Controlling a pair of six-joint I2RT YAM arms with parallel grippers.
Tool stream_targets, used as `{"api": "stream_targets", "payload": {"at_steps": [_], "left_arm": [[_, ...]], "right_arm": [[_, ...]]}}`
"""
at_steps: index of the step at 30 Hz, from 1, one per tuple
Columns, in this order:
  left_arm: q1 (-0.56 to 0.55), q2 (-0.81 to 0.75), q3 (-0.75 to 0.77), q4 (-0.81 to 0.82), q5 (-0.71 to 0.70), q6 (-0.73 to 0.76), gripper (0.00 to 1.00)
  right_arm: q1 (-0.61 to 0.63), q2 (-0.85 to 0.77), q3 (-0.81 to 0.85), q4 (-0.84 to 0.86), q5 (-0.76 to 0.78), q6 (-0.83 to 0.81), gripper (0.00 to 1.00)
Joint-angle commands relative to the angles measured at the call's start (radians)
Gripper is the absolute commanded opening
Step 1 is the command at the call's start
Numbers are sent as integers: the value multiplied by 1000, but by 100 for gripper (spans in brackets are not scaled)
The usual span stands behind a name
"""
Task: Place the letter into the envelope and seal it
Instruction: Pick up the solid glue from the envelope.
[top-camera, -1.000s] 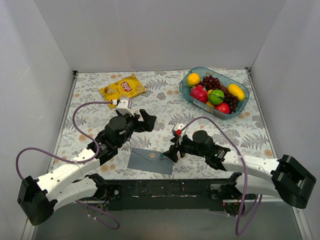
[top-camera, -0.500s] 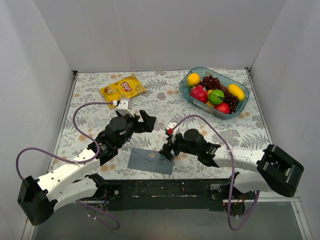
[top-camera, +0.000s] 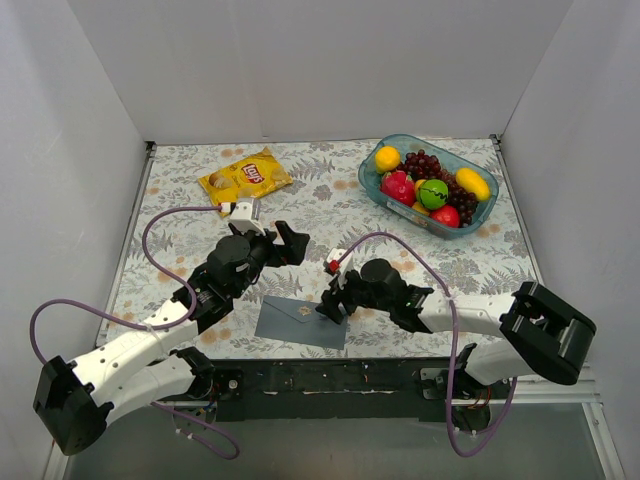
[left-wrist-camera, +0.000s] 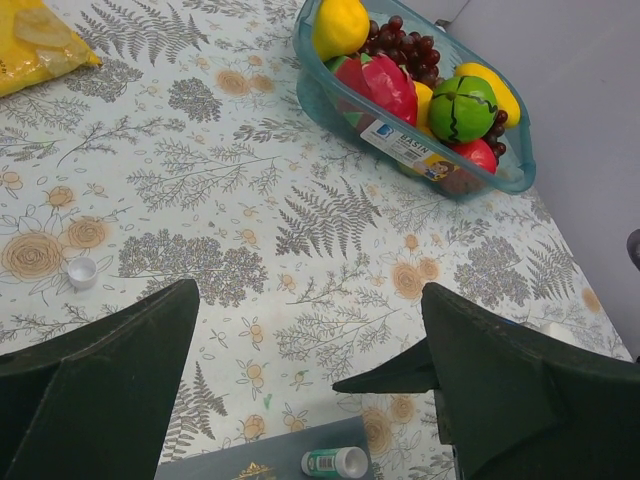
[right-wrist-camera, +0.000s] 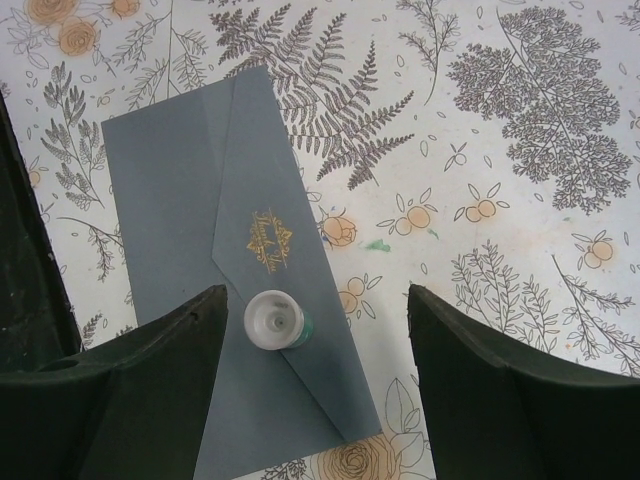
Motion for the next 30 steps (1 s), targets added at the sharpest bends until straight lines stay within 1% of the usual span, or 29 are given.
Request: {"api": "stream_targets", "payload": {"at_steps": [1, 7, 8, 10, 11, 13, 15, 16, 19, 20, 21, 22, 24, 30], "left_arm": [[5, -27, -8, -13, -2, -3, 93], [7, -30, -13, -17, -8, -4, 93], [7, -32, -14, -17, -6, -6, 93], [7, -35, -15, -19, -8, -6, 93], [7, -36, -15, -20, -9, -6, 93], [7, -39, -16, -23, -12, -6, 93], [8, -46, -18, -28, -14, -7, 93], [8, -47, -19, -28, -17, -7, 93], [10, -52, -22, -28, -20, -6, 93], [10, -52, -22, -28, -20, -7, 93], [10, -56, -24, -28, -22, -9, 93], [10, -56, -25, -28, -25, -6, 93], [12, -55, -27, -29, -29, -7, 93], [12, -52, -45, -17, 1, 2, 85]], "right_arm": [[8, 27, 48, 61, -21, 3, 77], [8, 44, 51, 60, -26, 3, 68], [9, 47, 50, 60, -27, 3, 65], [9, 50, 50, 60, -30, 3, 61], [9, 50, 50, 61, -35, 3, 57], [9, 53, 51, 60, -40, 3, 52], [9, 58, 53, 58, -47, 2, 45], [9, 56, 54, 57, -50, 0, 33], [9, 58, 59, 50, -59, 0, 16], [9, 56, 60, 49, -58, 0, 7], [9, 49, 60, 50, -53, 2, 3], [9, 44, 62, 47, -47, 5, 1], [9, 21, 66, 35, -26, 6, 1], [9, -55, 94, -25, 68, -18, 1]]}}
